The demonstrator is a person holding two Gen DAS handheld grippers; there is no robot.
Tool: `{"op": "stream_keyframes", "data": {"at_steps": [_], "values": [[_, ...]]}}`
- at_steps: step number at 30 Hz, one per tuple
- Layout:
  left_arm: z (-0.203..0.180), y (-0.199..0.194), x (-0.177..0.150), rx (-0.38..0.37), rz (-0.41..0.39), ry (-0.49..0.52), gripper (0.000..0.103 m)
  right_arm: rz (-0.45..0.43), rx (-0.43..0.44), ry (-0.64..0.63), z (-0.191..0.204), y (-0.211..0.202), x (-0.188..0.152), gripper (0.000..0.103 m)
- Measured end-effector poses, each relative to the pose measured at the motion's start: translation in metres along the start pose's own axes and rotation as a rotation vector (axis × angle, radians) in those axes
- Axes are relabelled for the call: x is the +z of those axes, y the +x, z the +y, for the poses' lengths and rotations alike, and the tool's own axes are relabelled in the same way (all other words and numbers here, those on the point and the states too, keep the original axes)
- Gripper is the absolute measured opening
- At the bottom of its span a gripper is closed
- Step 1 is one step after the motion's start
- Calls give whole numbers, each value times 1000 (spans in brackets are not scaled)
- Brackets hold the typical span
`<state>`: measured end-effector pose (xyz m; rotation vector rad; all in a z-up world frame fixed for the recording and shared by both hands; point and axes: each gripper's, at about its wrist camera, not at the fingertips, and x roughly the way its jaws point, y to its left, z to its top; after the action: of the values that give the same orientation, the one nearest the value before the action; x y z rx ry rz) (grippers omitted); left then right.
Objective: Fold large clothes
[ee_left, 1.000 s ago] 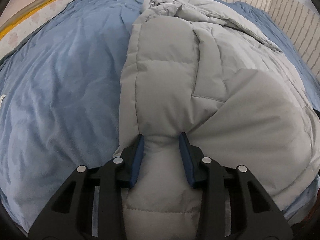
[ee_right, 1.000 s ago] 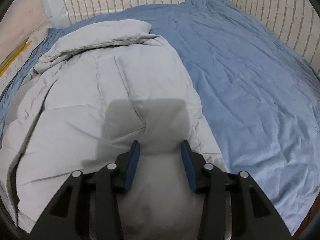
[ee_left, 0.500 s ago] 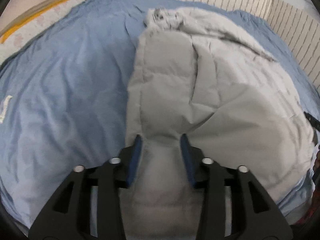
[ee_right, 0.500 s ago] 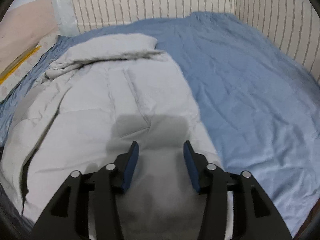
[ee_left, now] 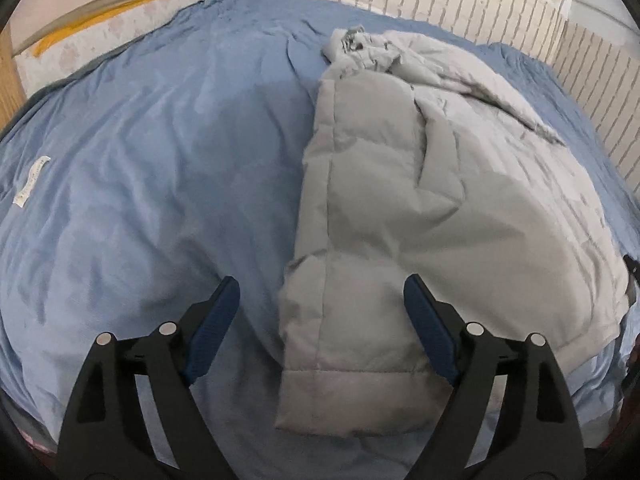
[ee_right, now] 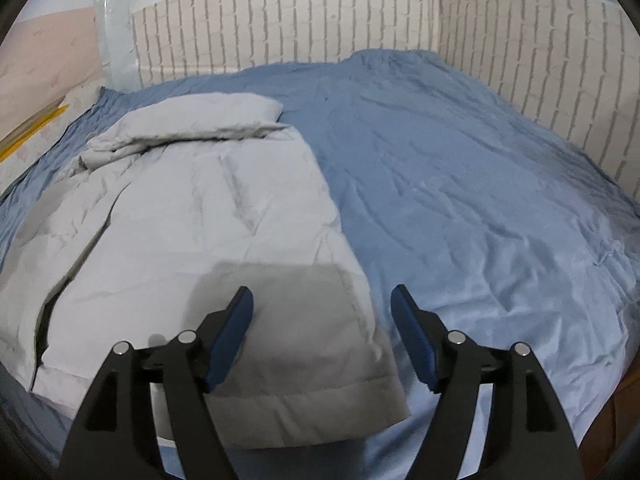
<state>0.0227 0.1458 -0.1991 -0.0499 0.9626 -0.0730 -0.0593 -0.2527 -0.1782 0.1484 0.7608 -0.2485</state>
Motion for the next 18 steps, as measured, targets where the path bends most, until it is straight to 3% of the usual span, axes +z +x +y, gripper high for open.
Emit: {"op": "stream_keyframes", "data": {"at_steps": [4, 12, 15, 16, 18], "values": [[-3, 0, -5, 20, -2, 23, 88, 2, -20, -2, -2, 1, -1, 77], [13, 0, -25, -63, 37, -85, 89, 2, -72, 44, -23, 0, -3, 79], [8, 3, -26, -94, 45, -73, 83, 25, -47, 72, -28, 3, -5, 79], [6, 5, -25, -118, 58, -69, 77, 28, -41, 75, -28, 4, -6, 79], [-1, 9, -22, -131, 74, -69, 76, 34, -37, 75, -26, 6, -7, 79]]}}
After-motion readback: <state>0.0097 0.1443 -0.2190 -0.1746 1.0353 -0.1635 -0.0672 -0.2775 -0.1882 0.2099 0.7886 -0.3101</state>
